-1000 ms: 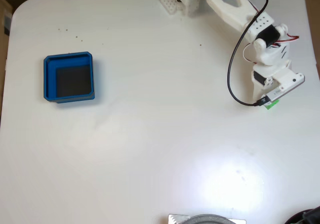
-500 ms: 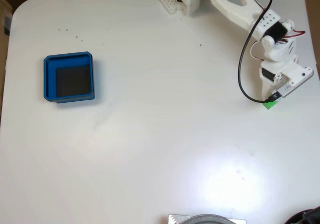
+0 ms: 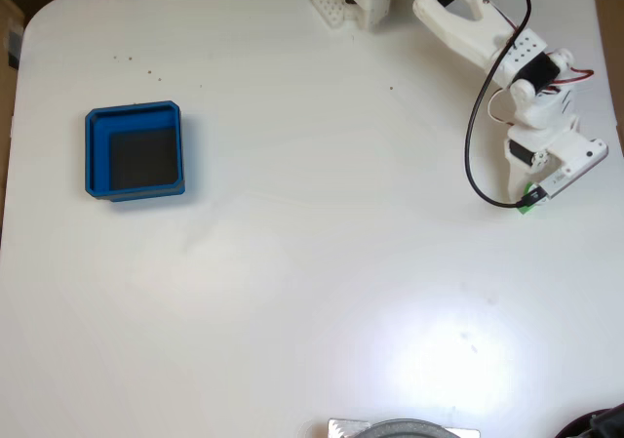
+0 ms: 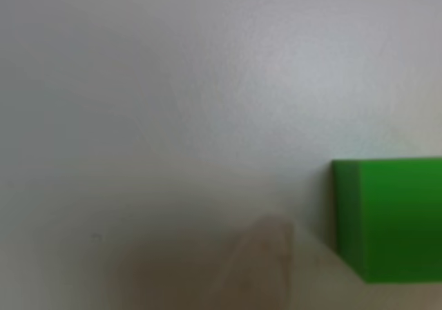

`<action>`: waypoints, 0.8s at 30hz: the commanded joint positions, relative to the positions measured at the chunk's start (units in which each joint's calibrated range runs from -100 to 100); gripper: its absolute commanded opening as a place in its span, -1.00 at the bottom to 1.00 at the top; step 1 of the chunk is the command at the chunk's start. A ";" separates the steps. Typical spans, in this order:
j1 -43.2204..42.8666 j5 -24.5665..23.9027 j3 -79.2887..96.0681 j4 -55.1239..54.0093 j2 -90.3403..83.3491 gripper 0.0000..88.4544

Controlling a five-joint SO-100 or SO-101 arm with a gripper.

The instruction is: Pick up green cube and drop it in the blue box

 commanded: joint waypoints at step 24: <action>0.54 0.05 -9.61 -0.80 6.89 -0.26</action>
